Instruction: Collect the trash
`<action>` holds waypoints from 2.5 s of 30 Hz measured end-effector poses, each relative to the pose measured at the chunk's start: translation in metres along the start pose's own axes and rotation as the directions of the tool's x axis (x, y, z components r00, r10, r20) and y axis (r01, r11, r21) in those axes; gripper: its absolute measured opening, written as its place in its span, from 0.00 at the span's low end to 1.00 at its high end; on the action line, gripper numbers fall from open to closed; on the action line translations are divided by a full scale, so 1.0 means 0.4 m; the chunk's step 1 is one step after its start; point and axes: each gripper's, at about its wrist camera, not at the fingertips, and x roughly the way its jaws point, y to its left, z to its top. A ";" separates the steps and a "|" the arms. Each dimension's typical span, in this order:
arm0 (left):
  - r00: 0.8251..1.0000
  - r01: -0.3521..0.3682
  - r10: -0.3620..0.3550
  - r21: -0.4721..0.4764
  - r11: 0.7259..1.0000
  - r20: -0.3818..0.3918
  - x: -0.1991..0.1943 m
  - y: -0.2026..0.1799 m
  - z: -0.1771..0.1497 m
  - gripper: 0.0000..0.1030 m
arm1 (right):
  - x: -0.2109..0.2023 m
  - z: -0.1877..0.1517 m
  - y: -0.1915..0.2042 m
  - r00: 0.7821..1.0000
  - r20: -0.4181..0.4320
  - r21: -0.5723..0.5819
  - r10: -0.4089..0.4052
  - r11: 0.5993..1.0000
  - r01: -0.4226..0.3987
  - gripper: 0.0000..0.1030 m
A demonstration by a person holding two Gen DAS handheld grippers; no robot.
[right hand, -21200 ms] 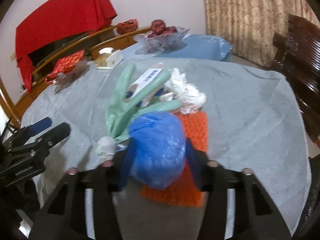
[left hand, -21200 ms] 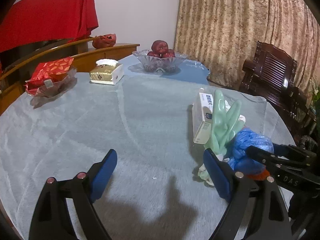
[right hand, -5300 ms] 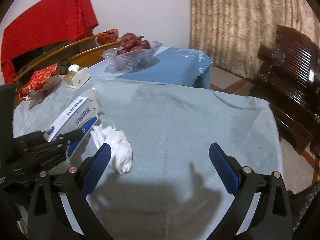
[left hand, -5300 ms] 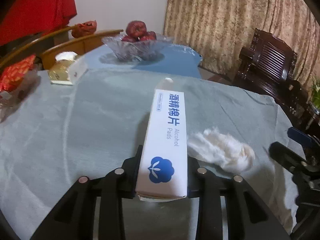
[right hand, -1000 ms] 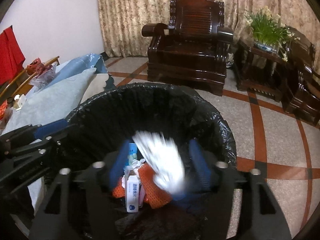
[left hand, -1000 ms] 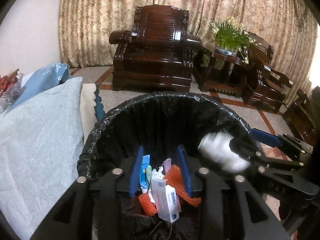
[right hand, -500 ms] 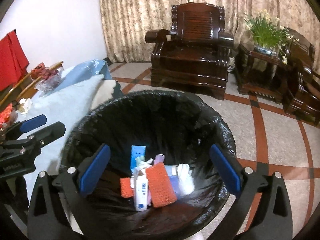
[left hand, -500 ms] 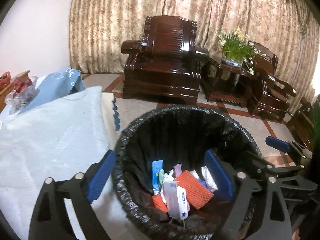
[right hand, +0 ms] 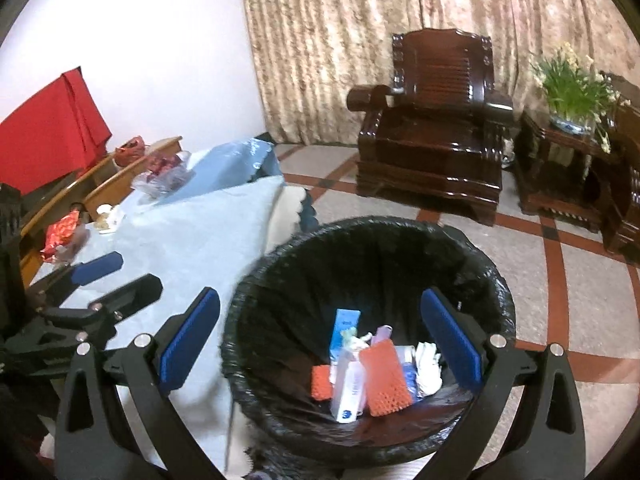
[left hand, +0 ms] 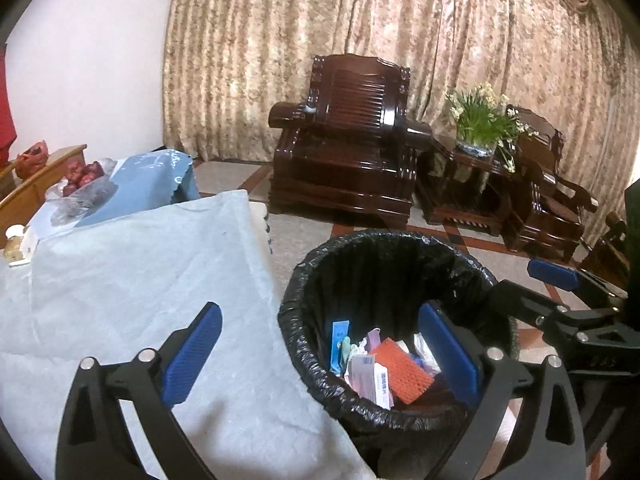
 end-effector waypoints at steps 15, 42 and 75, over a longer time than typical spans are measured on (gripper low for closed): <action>0.998 -0.029 0.031 -0.029 0.999 0.050 -0.120 0.005 0.009 0.94 | -0.097 0.040 0.084 0.999 0.049 -0.065 0.019 0.998 -0.016 0.95; 0.985 -0.093 0.099 -0.044 0.995 0.141 -0.245 0.011 0.022 0.94 | -0.175 0.049 0.142 0.994 0.112 -0.109 0.016 0.994 -0.003 0.95; 0.985 -0.094 0.100 -0.043 0.995 0.141 -0.251 0.014 0.023 0.94 | -0.178 0.048 0.150 0.994 0.112 -0.110 0.018 0.994 -0.006 0.95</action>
